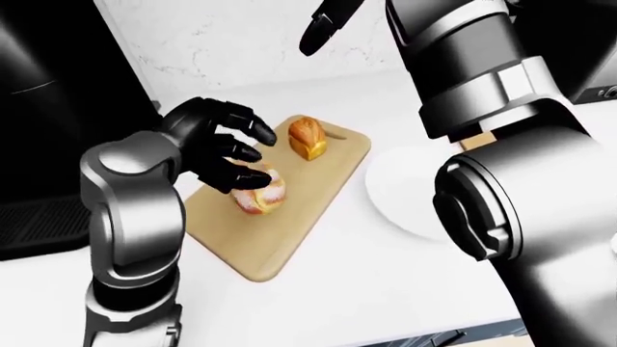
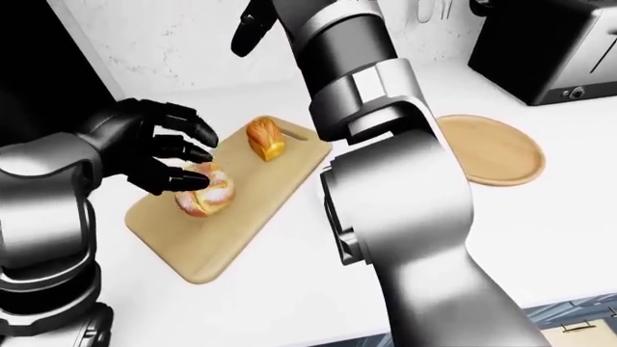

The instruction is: Place all breads on the cutting board.

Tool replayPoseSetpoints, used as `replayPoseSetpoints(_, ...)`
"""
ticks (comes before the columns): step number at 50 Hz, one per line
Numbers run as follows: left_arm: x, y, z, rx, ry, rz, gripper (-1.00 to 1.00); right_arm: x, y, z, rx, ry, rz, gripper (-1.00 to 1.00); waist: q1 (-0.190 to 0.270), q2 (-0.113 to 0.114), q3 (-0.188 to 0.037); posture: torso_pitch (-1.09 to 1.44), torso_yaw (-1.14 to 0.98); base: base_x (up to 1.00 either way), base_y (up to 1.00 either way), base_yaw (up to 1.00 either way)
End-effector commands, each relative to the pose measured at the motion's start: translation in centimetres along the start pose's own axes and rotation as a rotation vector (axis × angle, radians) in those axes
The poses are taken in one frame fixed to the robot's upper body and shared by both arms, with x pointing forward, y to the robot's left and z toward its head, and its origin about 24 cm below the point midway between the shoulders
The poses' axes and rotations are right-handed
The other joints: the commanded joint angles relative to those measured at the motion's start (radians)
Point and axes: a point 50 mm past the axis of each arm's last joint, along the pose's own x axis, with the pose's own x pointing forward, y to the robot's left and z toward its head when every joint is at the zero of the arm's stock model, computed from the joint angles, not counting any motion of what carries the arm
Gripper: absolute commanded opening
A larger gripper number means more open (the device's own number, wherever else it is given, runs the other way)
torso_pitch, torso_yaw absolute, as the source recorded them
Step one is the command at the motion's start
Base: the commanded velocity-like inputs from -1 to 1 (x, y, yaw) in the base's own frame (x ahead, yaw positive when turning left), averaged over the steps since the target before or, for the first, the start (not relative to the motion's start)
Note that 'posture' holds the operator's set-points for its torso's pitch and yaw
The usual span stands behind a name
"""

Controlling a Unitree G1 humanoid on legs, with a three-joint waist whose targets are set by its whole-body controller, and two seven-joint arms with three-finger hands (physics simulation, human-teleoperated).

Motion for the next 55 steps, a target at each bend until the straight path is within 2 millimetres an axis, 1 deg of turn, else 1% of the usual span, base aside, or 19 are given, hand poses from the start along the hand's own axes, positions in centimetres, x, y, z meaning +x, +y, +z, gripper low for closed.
replayPoseSetpoints(1,-0.2,-0.1,0.3,0.016,-0.032,0.019,0.48,-1.0,-1.6,2.1,-0.017,-0.079,-0.064,1.0,-0.001,-0.009,-0.019,0.0,0.0,0.0,0.0,0.0)
replayPoseSetpoints(8,-0.3,-0.4,-0.1,0.015,-0.026,0.015,0.53,-0.9,-1.3,2.0,-0.015,-0.08,-0.06,1.0,-0.004,-0.002,-0.022,0.0,0.0,0.0,0.0,0.0)
replayPoseSetpoints(9,-0.3,-0.4,-0.2,0.016,-0.026,0.016,0.59,-0.8,-1.2,2.0,-0.013,-0.079,-0.06,1.0,-0.004,-0.001,-0.023,0.0,0.0,0.0,0.0,0.0)
replayPoseSetpoints(12,-0.3,0.3,0.6,0.008,-0.038,0.031,1.0,-0.8,-1.2,1.8,-0.01,-0.077,-0.059,1.0,-0.005,0.001,-0.022,0.0,0.0,0.0,0.0,0.0)
replayPoseSetpoints(13,-0.4,0.5,1.0,0.005,-0.044,0.034,1.0,-0.8,-1.2,1.8,-0.01,-0.076,-0.06,1.0,-0.005,0.0,-0.021,0.0,0.0,0.0,0.0,0.0)
replayPoseSetpoints(18,-0.9,2.8,3.8,-0.061,-0.076,0.092,1.0,-0.9,-1.3,1.4,0.011,-0.059,-0.053,1.0,-0.007,-0.014,-0.016,0.0,0.0,0.0,0.0,0.0)
replayPoseSetpoints(19,-0.8,3.6,4.4,-0.067,-0.082,0.127,1.0,-1.0,-1.3,1.4,0.03,-0.056,-0.048,1.0,-0.007,-0.019,-0.013,0.0,0.0,0.0,0.0,0.0)
replayPoseSetpoints(23,-0.4,7.5,9.1,-0.152,-0.164,0.226,1.0,-1.1,-1.3,1.4,0.098,-0.047,-0.033,1.0,-0.004,-0.035,-0.009,0.0,0.0,0.0,0.0,0.0)
replayPoseSetpoints(25,-0.2,9.3,10.9,-0.208,-0.197,0.294,1.0,-1.1,-1.4,1.2,0.135,-0.04,-0.028,1.0,-0.003,-0.04,-0.006,0.0,0.0,0.0,0.0,0.0)
replayPoseSetpoints(26,0.2,9.7,11.1,-0.22,-0.206,0.314,1.0,-1.1,-1.4,1.1,0.172,-0.034,-0.025,1.0,-0.003,-0.042,-0.005,0.0,0.0,0.0,0.0,0.0)
replayPoseSetpoints(30,1.5,10.7,11.8,-0.291,-0.24,0.381,1.0,-1.2,-1.7,0.7,0.266,-0.021,-0.028,1.0,-0.002,-0.041,-0.003,0.0,0.0,0.0,0.0,0.0)
replayPoseSetpoints(32,2.1,11.0,12.2,-0.336,-0.268,0.414,1.0,-1.5,-2.5,0.9,0.289,-0.023,-0.051,1.0,-0.001,-0.039,-0.007,0.0,0.0,0.0,0.0,0.0)
replayPoseSetpoints(35,2.2,11.1,13.1,-0.367,-0.332,0.462,1.0,-2.0,-3.2,1.0,0.324,-0.027,-0.079,1.0,-0.002,-0.036,-0.008,0.0,0.0,0.0,0.0,0.0)
replayPoseSetpoints(39,2.2,11.2,13.3,-0.34,-0.38,0.51,1.0,-2.8,-4.3,1.1,0.346,-0.042,-0.121,1.0,-0.003,-0.037,-0.004,0.0,0.0,0.0,0.0,0.0)
replayPoseSetpoints(41,1.7,11.5,13.6,-0.378,-0.441,0.56,1.0,-3.7,-5.0,1.8,0.307,-0.124,-0.176,1.0,-0.003,-0.036,-0.002,0.0,0.0,0.0,0.0,0.0)
replayPoseSetpoints(42,1.6,11.5,13.5,-0.354,-0.45,0.581,1.0,-4.0,-5.1,1.8,0.283,-0.134,-0.187,1.0,-0.003,-0.037,0.0,0.0,0.0,0.0,0.0,0.0)
replayPoseSetpoints(44,0.8,11.9,14.0,-0.357,-0.549,0.649,1.0,-4.9,-5.5,2.1,0.222,-0.198,-0.247,1.0,-0.004,-0.037,0.003,0.0,0.0,0.0,0.0,0.0)
replayPoseSetpoints(50,0.2,11.8,13.4,-0.394,-0.634,0.682,1.0,-5.9,-5.9,1.7,0.235,-0.274,-0.31,1.0,-0.005,-0.033,0.003,0.0,0.0,0.0,0.0,0.0)
replayPoseSetpoints(55,-1.1,12.2,14.0,-0.389,-0.722,0.75,1.0,-6.5,-6.4,1.8,0.236,-0.323,-0.346,1.0,-0.006,-0.032,0.0,0.0,0.0,0.0,0.0,0.0)
